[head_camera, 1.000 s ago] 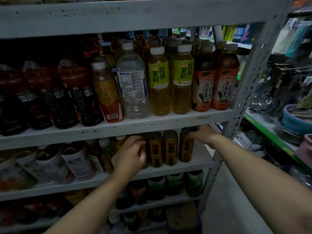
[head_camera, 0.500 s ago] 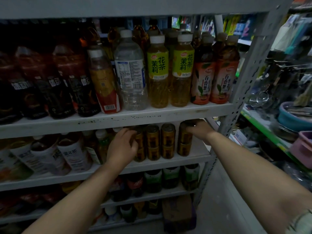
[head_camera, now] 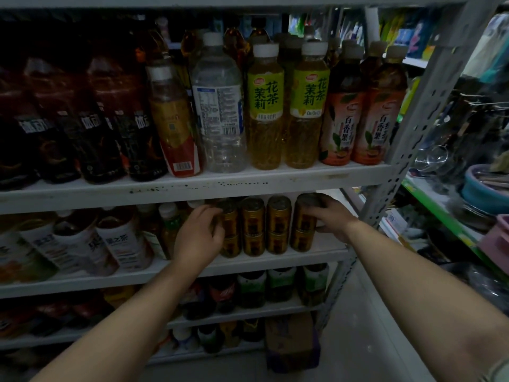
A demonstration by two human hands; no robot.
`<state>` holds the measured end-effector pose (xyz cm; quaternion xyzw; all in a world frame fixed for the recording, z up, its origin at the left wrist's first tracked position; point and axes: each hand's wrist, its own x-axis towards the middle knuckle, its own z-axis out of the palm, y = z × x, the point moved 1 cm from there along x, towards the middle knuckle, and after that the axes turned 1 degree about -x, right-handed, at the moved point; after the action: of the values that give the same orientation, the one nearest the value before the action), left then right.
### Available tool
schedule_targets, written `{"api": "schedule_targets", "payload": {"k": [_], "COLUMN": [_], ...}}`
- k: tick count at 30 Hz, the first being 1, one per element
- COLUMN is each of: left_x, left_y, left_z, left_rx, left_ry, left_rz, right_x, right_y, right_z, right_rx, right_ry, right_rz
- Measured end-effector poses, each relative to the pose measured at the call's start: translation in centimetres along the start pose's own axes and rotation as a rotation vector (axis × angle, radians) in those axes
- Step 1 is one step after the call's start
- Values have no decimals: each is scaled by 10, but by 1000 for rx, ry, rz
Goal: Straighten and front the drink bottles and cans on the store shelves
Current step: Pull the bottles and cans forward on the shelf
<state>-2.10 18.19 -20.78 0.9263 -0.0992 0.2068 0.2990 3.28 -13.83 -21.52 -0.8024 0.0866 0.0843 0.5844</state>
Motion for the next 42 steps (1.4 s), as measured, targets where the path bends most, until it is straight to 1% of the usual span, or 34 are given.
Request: {"api": "schedule_targets", "payload": {"k": [5,9,14,18,20,22,27,31,35,37,39,41,42], "left_x": [-8,-12,-24,-30,-31,-32,-39,-44,-37,-24,-9,4,11], "left_y": [-2,-6,-15,-25,-29,-31,-39,-45,-36,-25,-12,1,6], "left_z": [3,5,5,6,6,6,4,6,7,8,10,12,12], "left_rx": [-55,-74,-64,-88,-83,-67,-32,41,27,48,80,134,167], "left_ry": [25,43,45,0,-49,-90,-90,-96,-96,-62,-21,12,27], "left_rz": [-10,5,-26,-157,-237,-268,-245,-282,-213,-190,-143,-80,-54], "right_x": [3,1,2,2,2,4,6,9,10,8,3,-5,-10], "right_y": [3,10,45,63,65,64,58,56,60,63,65,65,65], "right_z": [0,3,5,9,14,17,14,11,7,9,14,21,25], "right_rx": [84,87,205,13,-23,-26,48,48,19,-36,-67,-73,-83], "right_ry": [17,28,-20,-13,35,57,-29,-74,-94,-69,7,134,232], "right_rz": [-18,-37,67,87,57,35,36,26,40,32,29,45,60]}}
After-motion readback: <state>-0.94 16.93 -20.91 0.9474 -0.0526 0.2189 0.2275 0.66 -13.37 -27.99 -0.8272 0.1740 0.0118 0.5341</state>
